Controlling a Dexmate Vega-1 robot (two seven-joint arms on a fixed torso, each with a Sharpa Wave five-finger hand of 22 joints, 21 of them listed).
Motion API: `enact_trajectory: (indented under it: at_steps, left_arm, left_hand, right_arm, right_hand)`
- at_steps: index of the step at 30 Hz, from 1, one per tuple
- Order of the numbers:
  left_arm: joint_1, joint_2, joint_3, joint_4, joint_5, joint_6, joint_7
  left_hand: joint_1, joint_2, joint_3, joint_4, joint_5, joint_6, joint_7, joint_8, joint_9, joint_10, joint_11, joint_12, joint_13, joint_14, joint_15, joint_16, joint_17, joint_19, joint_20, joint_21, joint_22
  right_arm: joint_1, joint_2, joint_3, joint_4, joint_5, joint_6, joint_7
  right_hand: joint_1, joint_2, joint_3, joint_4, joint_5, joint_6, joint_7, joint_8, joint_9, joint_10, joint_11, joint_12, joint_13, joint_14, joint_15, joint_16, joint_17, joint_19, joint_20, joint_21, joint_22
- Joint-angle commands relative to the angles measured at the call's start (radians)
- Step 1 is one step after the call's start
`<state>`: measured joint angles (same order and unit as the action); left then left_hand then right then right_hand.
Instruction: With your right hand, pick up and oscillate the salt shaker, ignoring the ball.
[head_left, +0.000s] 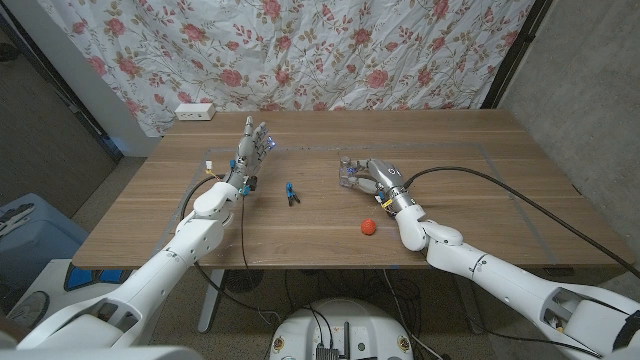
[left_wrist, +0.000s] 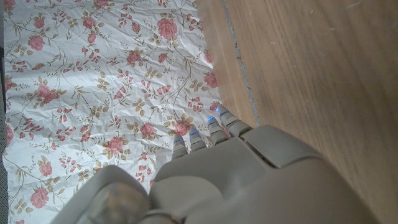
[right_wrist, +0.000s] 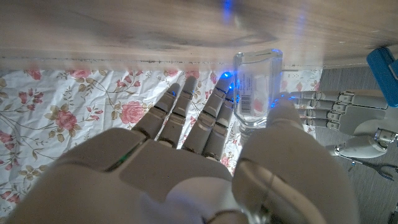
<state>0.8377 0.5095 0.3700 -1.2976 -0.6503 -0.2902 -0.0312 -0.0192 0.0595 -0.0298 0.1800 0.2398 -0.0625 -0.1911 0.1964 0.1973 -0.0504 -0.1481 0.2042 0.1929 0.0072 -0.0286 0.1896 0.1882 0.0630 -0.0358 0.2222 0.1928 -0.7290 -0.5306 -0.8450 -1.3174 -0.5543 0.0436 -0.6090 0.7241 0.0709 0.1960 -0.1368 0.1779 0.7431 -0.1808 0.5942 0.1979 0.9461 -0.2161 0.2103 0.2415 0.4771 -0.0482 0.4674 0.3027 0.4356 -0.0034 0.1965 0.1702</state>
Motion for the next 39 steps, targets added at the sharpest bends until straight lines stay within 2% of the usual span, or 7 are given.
enact_trajectory:
  at_steps: [1, 10, 17, 22, 29, 33, 39]
  left_arm:
    - [0.0, 0.0, 0.0, 0.0, 0.0, 0.0, 0.0]
    - [0.0, 0.0, 0.0, 0.0, 0.0, 0.0, 0.0]
    - [0.0, 0.0, 0.0, 0.0, 0.0, 0.0, 0.0]
    - [0.0, 0.0, 0.0, 0.0, 0.0, 0.0, 0.0]
    - [0.0, 0.0, 0.0, 0.0, 0.0, 0.0, 0.0]
    - [0.0, 0.0, 0.0, 0.0, 0.0, 0.0, 0.0]
    - [0.0, 0.0, 0.0, 0.0, 0.0, 0.0, 0.0]
  left_hand:
    - [0.0, 0.101, -0.002, 0.006, 0.008, 0.001, -0.009, 0.005, 0.006, 0.0, -0.008, 0.007, 0.004, 0.001, -0.106, 0.005, 0.006, 0.005, -0.024, 0.005, 0.005]
    - [0.0, 0.101, -0.002, 0.006, 0.008, 0.002, -0.009, 0.005, 0.006, 0.0, -0.008, 0.008, 0.004, 0.001, -0.106, 0.005, 0.006, 0.005, -0.024, 0.005, 0.005]
    - [0.0, 0.101, -0.002, 0.006, 0.008, 0.001, -0.01, 0.005, 0.006, -0.001, -0.009, 0.007, 0.004, 0.001, -0.106, 0.005, 0.006, 0.005, -0.024, 0.005, 0.005]
    - [0.0, 0.101, -0.002, 0.006, 0.008, 0.001, -0.009, 0.004, 0.006, 0.0, -0.008, 0.008, 0.004, 0.002, -0.106, 0.005, 0.006, 0.005, -0.024, 0.005, 0.005]
    - [0.0, 0.101, -0.002, 0.006, 0.008, 0.001, -0.01, 0.004, 0.006, 0.0, -0.009, 0.008, 0.004, 0.001, -0.105, 0.005, 0.006, 0.005, -0.024, 0.005, 0.005]
    - [0.0, 0.101, -0.002, 0.006, 0.008, 0.0, -0.009, 0.004, 0.006, -0.001, -0.007, 0.007, 0.004, 0.001, -0.106, 0.005, 0.006, 0.005, -0.024, 0.005, 0.005]
    - [0.0, 0.101, -0.002, 0.006, 0.008, 0.0, -0.01, 0.004, 0.006, 0.0, -0.008, 0.008, 0.004, 0.001, -0.107, 0.005, 0.006, 0.005, -0.024, 0.005, 0.005]
  right_arm:
    - [-0.004, -0.01, -0.002, -0.01, 0.013, -0.011, 0.012]
    - [-0.016, -0.029, 0.005, -0.042, 0.024, -0.019, 0.044]
    - [-0.024, -0.037, 0.011, -0.059, 0.028, -0.027, 0.06]
    - [-0.027, -0.045, 0.013, -0.067, 0.034, -0.019, 0.077]
    - [-0.031, -0.051, 0.019, -0.072, 0.046, -0.001, 0.091]
    - [-0.026, -0.055, 0.022, -0.07, 0.057, 0.016, 0.11]
    - [-0.017, -0.059, 0.03, -0.057, 0.082, 0.056, 0.139]
  right_hand:
    - [0.002, -0.025, 0.0, -0.01, 0.006, 0.009, -0.028, -0.011, 0.004, -0.022, 0.0, -0.008, -0.002, -0.002, -0.129, -0.004, 0.0, 0.007, 0.003, 0.002, 0.004]
    - [-0.016, -0.065, -0.018, -0.013, 0.016, -0.054, -0.021, -0.043, 0.004, -0.086, 0.002, -0.018, -0.001, -0.039, -0.111, -0.027, -0.005, -0.008, 0.016, -0.003, 0.004]
    - [-0.028, -0.074, -0.023, -0.009, 0.022, -0.103, -0.014, -0.066, 0.004, -0.125, 0.015, -0.018, 0.004, -0.052, -0.103, -0.035, -0.005, -0.02, 0.026, -0.004, 0.004]
    - [-0.043, -0.095, -0.033, -0.007, 0.031, -0.185, -0.007, -0.112, -0.006, -0.205, 0.044, -0.026, 0.003, -0.084, -0.086, -0.054, -0.005, -0.04, 0.04, -0.007, 0.004]
    - [-0.081, -0.117, -0.051, 0.004, 0.04, -0.231, 0.01, -0.142, -0.008, -0.259, 0.069, -0.023, 0.003, -0.116, -0.065, -0.074, -0.006, -0.069, 0.053, -0.01, 0.004]
    - [-0.114, -0.126, -0.063, 0.014, 0.048, -0.283, 0.023, -0.172, -0.008, -0.307, 0.093, -0.025, 0.002, -0.145, -0.044, -0.09, -0.005, -0.093, 0.062, -0.012, 0.003]
    - [-0.157, -0.137, -0.078, 0.026, 0.055, -0.324, 0.038, -0.199, -0.008, -0.371, 0.117, -0.028, 0.0, -0.192, -0.011, -0.115, -0.005, -0.136, 0.068, -0.017, 0.002]
